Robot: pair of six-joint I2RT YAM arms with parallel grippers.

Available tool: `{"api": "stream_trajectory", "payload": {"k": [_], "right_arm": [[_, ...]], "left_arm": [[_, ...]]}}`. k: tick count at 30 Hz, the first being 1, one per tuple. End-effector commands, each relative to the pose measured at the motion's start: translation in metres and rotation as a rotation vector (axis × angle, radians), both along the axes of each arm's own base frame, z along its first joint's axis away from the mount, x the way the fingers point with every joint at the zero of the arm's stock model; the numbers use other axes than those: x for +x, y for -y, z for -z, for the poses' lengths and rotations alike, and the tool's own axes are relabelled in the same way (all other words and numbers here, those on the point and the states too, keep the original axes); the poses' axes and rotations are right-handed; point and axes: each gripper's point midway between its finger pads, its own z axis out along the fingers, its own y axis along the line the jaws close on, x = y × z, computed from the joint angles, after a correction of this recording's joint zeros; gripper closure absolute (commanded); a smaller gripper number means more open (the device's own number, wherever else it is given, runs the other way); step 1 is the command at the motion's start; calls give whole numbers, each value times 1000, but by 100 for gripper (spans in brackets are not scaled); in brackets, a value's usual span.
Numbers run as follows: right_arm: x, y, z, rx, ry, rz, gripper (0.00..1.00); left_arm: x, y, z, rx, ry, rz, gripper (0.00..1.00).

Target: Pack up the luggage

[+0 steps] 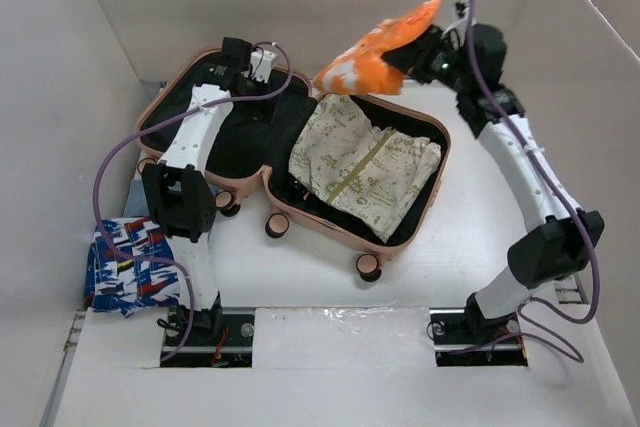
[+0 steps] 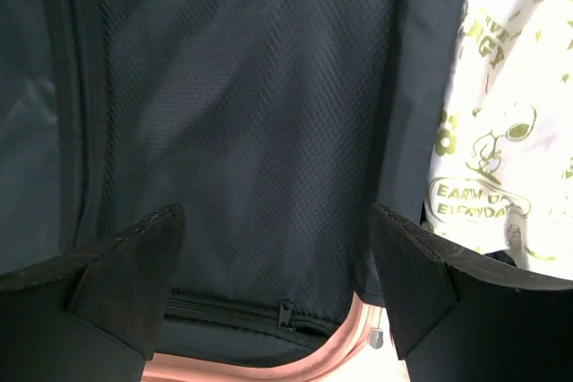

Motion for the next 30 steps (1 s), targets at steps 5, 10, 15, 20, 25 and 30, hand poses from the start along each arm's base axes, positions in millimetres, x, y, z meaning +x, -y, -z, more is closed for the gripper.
{"api": "stream_trajectory", "payload": {"k": [5,10,15,20,25,30], "right_arm": [[-30,-72,96,20,-16,-22,100],[-79,-105,227,14,-286,-138,100],[-112,-90,277,66,-434,-137,100],[-128,-83,287,-44,-480,-214,63],[-152,-49,294,-242,-604,-142,25],[-150,-19,254,-351,-522,-25,19]], "left_arm": [[-28,-13,-11,-9,-14,-5,20],[-38,-17,-8,-14,-25,-8,20],[-51,-19,-7,-13,-32,-8,20],[-61,-11,-17,-17,-8,28,20],[-81,36,-33,8,74,227,18],[-85,105,-16,-22,133,409,16]]}}
